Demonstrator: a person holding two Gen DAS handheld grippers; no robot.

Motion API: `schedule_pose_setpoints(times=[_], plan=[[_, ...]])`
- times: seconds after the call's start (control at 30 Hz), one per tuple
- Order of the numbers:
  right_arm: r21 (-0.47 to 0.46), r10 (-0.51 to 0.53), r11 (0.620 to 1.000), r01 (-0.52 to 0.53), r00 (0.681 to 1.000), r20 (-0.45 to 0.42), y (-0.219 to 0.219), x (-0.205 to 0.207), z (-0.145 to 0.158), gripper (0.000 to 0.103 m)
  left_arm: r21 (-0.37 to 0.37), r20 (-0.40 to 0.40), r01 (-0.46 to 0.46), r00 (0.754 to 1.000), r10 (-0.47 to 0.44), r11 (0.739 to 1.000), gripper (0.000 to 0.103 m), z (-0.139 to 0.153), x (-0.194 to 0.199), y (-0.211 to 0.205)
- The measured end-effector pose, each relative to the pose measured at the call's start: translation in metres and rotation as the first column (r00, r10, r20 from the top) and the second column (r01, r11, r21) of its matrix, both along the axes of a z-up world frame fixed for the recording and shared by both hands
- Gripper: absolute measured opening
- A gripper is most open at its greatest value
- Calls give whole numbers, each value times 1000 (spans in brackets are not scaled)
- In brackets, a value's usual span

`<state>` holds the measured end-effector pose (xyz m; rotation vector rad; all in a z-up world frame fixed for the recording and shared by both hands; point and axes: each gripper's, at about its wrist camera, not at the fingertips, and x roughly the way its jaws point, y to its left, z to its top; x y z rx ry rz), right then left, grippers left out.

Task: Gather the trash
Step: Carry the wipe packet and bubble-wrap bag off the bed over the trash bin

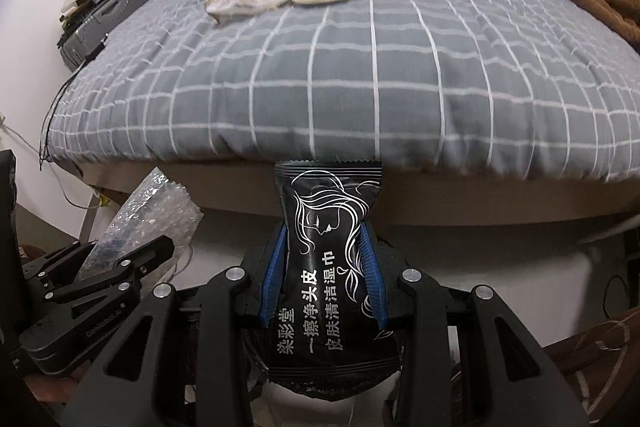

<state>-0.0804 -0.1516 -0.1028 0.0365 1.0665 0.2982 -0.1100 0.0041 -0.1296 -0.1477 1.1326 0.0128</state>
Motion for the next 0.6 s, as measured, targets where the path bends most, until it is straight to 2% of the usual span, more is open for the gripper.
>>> schedule_pose_setpoints(times=[0.27,0.6], plan=[[-15,15,1000,-17,997,-77,6,5,-42,35,5,-70,0,998,1,1000,40,-39,2,9],[-45,34,998,-42,985,-171,19,26,-89,35,0,-105,14,994,-14,1000,39,-75,20,15]])
